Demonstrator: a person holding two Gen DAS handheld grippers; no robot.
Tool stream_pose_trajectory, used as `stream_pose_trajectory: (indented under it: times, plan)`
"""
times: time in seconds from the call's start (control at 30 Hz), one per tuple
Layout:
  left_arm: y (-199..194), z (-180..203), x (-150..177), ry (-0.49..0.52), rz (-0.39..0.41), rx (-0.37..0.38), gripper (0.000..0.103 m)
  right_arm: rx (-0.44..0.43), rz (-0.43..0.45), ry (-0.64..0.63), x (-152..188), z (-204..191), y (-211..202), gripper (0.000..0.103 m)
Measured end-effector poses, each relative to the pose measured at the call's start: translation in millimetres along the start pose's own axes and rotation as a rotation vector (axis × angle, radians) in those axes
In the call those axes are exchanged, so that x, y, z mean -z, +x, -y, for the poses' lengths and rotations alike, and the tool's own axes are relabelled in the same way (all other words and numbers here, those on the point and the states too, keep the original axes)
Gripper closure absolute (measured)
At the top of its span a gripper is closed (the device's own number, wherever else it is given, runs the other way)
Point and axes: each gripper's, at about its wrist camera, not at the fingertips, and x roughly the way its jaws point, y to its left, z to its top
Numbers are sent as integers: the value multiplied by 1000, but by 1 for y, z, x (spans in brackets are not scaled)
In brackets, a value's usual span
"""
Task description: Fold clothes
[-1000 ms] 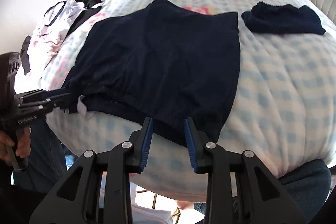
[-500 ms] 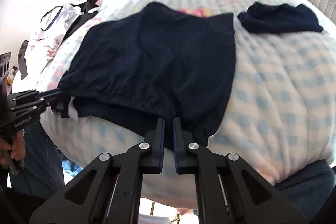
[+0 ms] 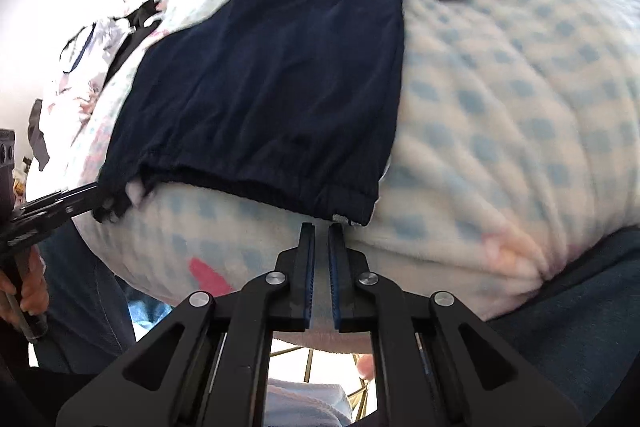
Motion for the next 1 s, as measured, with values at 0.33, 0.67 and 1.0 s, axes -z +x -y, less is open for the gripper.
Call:
stream_pose_trajectory:
  times: [0.33, 0.67, 1.0]
  plan:
    - [28, -58, 9, -369, -91, 46, 70, -8, 83, 155, -27, 30, -19, 76]
    - [26, -42, 17, -253, -131, -16, 61, -19, -16, 153, -23, 39, -4, 68]
    - [31, -27, 11, -227, -128, 29, 83, -68, -14, 199, -21, 21, 17, 82]
